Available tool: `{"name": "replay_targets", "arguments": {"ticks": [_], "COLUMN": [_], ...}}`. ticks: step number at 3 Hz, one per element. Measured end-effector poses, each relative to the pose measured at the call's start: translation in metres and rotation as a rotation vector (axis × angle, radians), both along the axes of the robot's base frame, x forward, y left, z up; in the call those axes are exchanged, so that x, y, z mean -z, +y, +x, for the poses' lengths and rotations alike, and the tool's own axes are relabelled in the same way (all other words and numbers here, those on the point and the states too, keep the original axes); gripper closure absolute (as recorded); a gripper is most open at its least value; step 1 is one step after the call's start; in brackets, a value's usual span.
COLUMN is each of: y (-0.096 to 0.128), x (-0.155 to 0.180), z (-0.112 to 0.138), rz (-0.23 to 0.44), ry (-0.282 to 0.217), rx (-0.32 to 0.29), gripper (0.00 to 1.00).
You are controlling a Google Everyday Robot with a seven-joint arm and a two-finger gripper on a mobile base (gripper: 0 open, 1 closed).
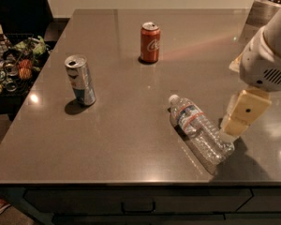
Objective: Move water bottle near coke can
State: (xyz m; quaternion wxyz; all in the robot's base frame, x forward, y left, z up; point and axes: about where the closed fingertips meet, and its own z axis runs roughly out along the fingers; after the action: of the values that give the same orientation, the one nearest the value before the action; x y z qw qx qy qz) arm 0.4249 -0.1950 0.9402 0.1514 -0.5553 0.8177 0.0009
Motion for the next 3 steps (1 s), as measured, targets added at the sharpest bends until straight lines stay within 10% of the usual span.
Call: {"name": "replay_targets", "arguments": {"ticks": [3], "y": [0.007], "x": [0.066], "z": [0.013], "rz": [-0.047], "ry": [0.083], "rx": [0.140], "gripper": [0.00]}}
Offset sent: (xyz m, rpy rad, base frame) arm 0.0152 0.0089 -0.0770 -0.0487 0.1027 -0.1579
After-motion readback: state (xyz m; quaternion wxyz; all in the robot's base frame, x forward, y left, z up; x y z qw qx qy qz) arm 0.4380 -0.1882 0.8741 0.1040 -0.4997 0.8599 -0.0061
